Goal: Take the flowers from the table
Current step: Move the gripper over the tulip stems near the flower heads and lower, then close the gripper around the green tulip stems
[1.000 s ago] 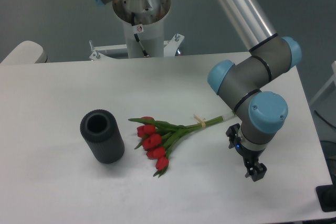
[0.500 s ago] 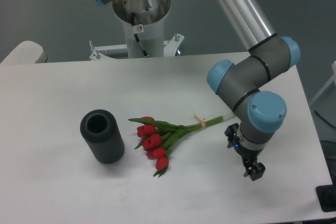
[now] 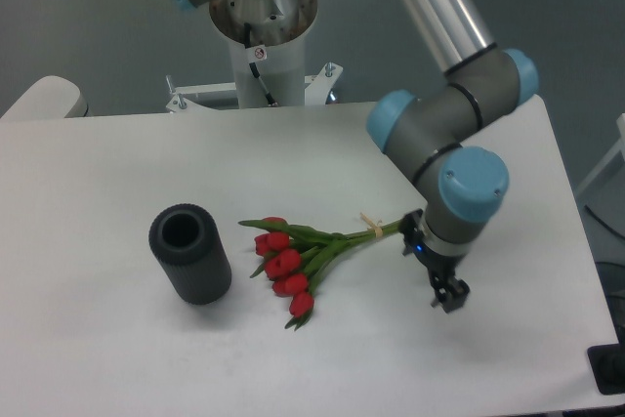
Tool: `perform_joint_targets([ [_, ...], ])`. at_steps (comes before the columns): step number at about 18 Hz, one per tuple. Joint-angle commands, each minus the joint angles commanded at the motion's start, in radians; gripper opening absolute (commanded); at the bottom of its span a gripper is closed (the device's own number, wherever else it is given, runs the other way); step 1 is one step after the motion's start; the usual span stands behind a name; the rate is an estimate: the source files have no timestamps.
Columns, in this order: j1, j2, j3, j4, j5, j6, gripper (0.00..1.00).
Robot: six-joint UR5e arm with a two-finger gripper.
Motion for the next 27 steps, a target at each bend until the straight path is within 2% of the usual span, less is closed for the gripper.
perform_joint_targets([
  [2, -0.006, 0.025, -0.061, 0.009, -0.002, -0.049, 1.0],
  [6, -0.046, 0.046, -0.173, 0.142, -0.002, -0.149, 1.0],
  [10, -0.081, 0.061, -0.233, 0.155, -0.008, -0.172, 1.0],
  [14, -0.104, 0.055, -0.238, 0.195, -0.021, -0.248, 1.0],
  [15, -0.109, 0.052, -0.24, 0.202, -0.021, -0.255, 0.89],
  [17, -0.107, 0.051, -0.238, 0.203, -0.021, -0.256, 0.53],
  [18, -0.106, 0.051, -0.238, 0.204, -0.02, -0.256, 0.4],
  [19, -0.106, 0.051, -0.237, 0.204, -0.018, -0.256, 0.32],
  [21, -0.106, 0.049, -0.227, 0.204, -0.015, -0.255, 0.28],
  [24, -0.1, 0.049, -0.22, 0.203, -0.014, -0.261, 0.15],
  [27, -0.091, 0.052, -0.175, 0.195, -0.009, -0.267, 0.12],
])
